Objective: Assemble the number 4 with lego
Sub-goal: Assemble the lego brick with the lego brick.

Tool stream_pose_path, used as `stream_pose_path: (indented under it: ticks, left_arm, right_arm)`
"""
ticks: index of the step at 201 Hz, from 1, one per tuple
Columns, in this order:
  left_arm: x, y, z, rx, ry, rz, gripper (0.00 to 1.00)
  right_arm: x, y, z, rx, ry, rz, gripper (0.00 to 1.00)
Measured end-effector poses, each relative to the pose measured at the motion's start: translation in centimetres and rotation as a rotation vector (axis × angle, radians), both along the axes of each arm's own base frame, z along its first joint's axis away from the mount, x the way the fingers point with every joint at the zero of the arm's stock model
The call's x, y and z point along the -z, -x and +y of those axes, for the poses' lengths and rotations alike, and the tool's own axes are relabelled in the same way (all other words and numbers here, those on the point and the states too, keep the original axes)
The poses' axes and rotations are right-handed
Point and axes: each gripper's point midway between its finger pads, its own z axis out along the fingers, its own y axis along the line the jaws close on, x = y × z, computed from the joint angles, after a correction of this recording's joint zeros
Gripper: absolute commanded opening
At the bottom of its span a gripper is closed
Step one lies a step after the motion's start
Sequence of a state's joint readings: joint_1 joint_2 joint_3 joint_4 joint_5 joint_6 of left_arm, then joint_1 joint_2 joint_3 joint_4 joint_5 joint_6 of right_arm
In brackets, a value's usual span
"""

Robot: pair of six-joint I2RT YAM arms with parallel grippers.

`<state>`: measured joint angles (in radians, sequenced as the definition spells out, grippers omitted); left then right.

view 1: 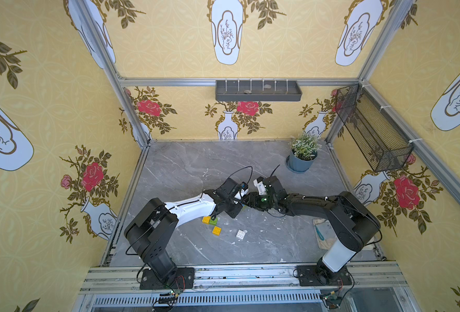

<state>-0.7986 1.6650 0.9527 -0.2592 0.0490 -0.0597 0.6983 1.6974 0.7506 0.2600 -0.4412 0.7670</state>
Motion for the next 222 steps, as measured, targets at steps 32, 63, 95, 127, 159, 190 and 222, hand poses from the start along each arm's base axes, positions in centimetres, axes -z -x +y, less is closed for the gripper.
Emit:
stream_pose_path:
  ticks: [32, 63, 95, 127, 159, 190, 222]
  left_arm:
    - [0.0, -0.1, 0.0, 0.006, -0.01, -0.009, 0.06]
    - [0.0, -0.3, 0.1, 0.004, -0.021, -0.018, 0.1]
    - [0.0, -0.3, 0.2, 0.002, -0.024, -0.022, 0.12]
    - [-0.1, -0.3, 0.1, 0.011, -0.027, -0.027, 0.13]
    - [-0.1, 0.0, -0.2, 0.046, -0.023, -0.025, 0.2]
    - [-0.1, 0.6, -0.6, 0.073, -0.011, -0.012, 0.26]
    - [-0.2, 0.7, -0.4, 0.075, -0.019, -0.017, 0.43]
  right_arm:
    - [0.3, 0.1, 0.0, 0.011, -0.018, 0.017, 0.47]
    - [1.2, 0.3, -0.1, 0.02, -0.029, 0.046, 0.4]
    - [1.3, 0.2, -0.1, 0.035, -0.051, 0.044, 0.42]
    - [0.9, 0.3, -0.1, 0.044, -0.056, 0.049, 0.46]
    - [0.1, 0.4, -0.9, 0.073, 0.004, 0.041, 0.72]
    - [-0.2, 1.0, -2.6, 0.111, 0.093, 0.039, 0.8]
    - [-0.2, 1.1, -3.8, 0.134, 0.14, 0.029, 0.81]
